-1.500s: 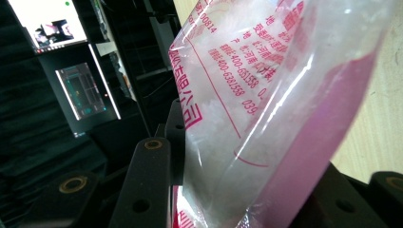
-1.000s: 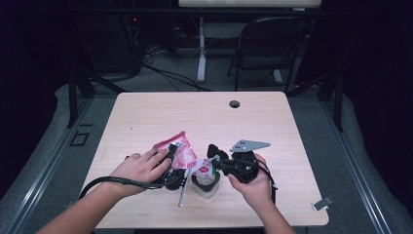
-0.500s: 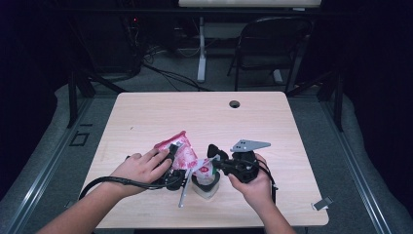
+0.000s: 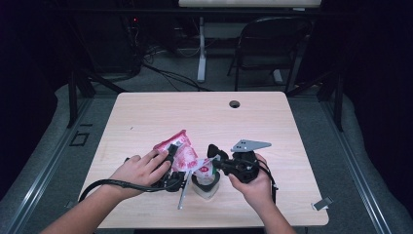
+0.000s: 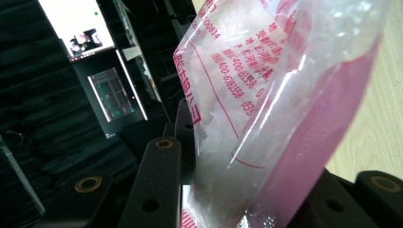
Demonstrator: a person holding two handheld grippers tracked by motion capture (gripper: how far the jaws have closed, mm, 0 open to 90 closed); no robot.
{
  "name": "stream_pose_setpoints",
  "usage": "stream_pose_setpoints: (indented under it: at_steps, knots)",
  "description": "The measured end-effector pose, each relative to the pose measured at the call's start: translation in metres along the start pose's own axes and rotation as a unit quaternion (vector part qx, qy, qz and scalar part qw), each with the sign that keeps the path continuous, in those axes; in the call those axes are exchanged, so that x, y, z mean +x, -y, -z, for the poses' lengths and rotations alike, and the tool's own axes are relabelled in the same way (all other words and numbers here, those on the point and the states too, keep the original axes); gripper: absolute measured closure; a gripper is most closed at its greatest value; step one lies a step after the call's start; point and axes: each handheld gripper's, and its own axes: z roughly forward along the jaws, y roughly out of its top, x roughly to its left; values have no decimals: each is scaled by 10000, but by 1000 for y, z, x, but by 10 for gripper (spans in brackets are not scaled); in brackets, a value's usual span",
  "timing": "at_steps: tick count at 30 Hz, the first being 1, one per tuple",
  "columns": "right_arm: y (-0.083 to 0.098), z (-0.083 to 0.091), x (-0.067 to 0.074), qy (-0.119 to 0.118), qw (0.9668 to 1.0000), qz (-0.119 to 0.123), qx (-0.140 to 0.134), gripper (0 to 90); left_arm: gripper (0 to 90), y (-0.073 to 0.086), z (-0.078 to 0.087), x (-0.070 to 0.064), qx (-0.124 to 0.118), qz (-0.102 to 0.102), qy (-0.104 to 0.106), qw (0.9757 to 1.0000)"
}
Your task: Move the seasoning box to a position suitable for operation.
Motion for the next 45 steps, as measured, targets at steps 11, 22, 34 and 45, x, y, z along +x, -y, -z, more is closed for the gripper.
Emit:
stream_pose_setpoints:
  at_steps: [11,22,34,45]
  knots:
    - [0,1,-1,21,10000,-25,-20,900,738,-2,1,-5,-11,-51,-300,9995]
    - [0,2,-2,74,10000,-16,-14,900,741,-4,2,-9,-41,-87,-505,9987]
    - [1,2,1,-2,10000,-6,-37,900,743,1,4,-10,-5,236,-664,9975]
    - [2,5,2,74,9998,146,142,900,746,0,3,-9,10,373,-752,9965]
